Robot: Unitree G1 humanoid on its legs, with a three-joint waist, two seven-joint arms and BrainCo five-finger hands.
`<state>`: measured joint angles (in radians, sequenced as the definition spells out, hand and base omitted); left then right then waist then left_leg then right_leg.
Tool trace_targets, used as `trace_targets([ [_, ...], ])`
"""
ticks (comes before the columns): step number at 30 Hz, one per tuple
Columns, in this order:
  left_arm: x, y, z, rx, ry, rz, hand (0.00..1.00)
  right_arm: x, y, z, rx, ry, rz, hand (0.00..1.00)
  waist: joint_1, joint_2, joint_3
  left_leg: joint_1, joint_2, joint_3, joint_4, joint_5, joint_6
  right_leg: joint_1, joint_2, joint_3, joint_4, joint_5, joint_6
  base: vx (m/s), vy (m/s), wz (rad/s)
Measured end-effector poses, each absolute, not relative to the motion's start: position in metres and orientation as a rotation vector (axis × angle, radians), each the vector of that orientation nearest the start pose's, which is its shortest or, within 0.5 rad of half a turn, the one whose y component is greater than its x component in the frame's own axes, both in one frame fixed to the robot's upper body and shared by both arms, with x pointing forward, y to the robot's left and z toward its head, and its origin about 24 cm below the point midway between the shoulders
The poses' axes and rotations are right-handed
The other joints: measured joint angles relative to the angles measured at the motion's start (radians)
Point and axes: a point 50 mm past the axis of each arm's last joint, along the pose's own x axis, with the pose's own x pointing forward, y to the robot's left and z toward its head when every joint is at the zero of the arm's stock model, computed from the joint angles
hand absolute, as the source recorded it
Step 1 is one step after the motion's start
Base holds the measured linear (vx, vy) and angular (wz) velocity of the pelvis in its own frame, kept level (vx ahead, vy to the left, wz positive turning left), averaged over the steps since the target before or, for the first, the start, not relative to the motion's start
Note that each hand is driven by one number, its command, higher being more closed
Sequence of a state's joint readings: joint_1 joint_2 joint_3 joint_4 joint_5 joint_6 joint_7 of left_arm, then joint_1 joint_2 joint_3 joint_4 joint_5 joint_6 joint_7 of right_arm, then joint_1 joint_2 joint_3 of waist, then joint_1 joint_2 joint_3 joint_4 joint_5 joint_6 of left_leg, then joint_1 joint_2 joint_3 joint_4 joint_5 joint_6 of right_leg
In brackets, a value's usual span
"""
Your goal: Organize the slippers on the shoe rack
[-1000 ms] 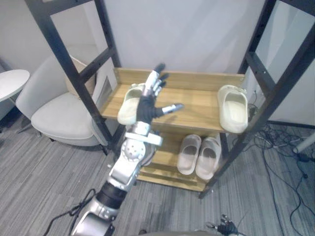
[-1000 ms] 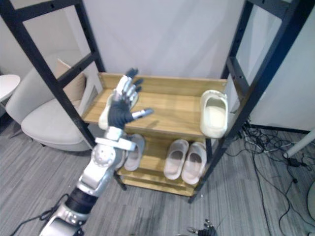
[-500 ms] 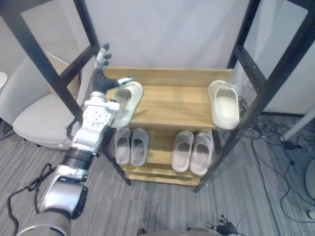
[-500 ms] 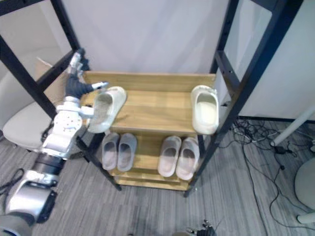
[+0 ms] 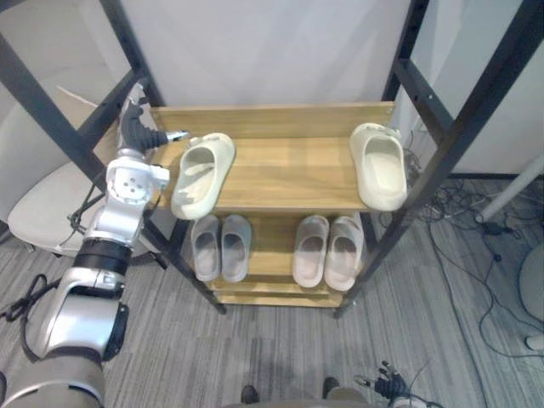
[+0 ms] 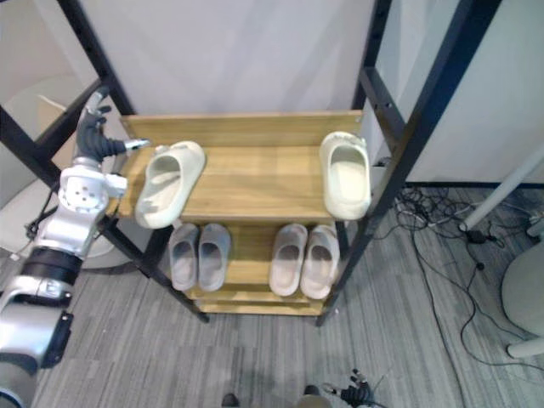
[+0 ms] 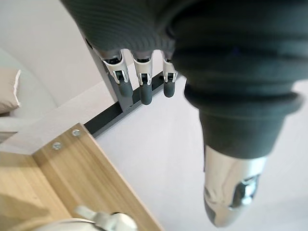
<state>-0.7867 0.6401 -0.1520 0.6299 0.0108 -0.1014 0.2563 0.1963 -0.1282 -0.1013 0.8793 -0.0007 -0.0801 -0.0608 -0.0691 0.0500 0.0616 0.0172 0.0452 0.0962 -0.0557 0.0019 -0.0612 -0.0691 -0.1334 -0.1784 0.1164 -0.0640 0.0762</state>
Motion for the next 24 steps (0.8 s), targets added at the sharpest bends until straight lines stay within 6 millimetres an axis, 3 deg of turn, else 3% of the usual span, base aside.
trace_targets([
  [5,0.376,0.264,0.196,0.66,-0.279,0.33,0.0,0.09,-0.221,-0.147,-0.107,0.974,-0.244,0.0,-0.008,-0.001,0.01,0.0,-0.001,0.002,-0.003,0.0,0.0,-0.001,0.0,0.002,-0.004,0.0,0.0,0.0,0.0,-0.01],
  [10,0.379,0.268,0.185,0.779,-0.205,0.333,0.0,0.092,-0.221,-0.146,-0.111,0.968,-0.25,0.0,-0.009,0.001,0.026,-0.003,0.0,0.022,-0.011,0.0,0.0,-0.02,0.003,0.022,-0.001,0.002,0.0,0.0,0.002,-0.09],
  [15,0.382,0.27,0.187,0.874,-0.181,0.33,0.0,0.094,-0.221,-0.145,-0.111,0.956,-0.251,0.0,-0.016,0.004,0.033,-0.017,0.0,0.057,-0.011,0.0,0.0,-0.052,0.007,0.058,-0.002,0.016,0.0,0.01,0.006,-0.22],
  [19,0.383,0.269,0.184,0.912,-0.167,0.323,0.0,0.096,-0.221,-0.144,-0.113,0.944,-0.254,0.0,-0.033,0.007,0.035,-0.016,0.0,0.062,-0.011,0.0,0.0,-0.053,0.009,0.065,-0.004,0.017,0.0,0.02,-0.002,-0.06],
  [20,0.383,0.269,0.184,0.913,-0.164,0.323,1.0,0.097,-0.221,-0.143,-0.114,0.941,-0.255,0.0,-0.033,0.008,0.037,-0.016,0.001,0.066,-0.011,0.0,0.0,-0.055,0.01,0.069,-0.005,0.018,-0.001,0.0,-0.001,-0.1],
  [24,0.384,0.271,0.181,0.917,-0.145,0.329,1.0,0.097,-0.222,-0.142,-0.117,0.933,-0.26,0.0,-0.033,0.011,0.041,-0.018,0.002,0.086,-0.013,0.0,0.0,-0.069,0.012,0.087,-0.007,0.027,-0.001,-0.02,0.003,-0.14],
])
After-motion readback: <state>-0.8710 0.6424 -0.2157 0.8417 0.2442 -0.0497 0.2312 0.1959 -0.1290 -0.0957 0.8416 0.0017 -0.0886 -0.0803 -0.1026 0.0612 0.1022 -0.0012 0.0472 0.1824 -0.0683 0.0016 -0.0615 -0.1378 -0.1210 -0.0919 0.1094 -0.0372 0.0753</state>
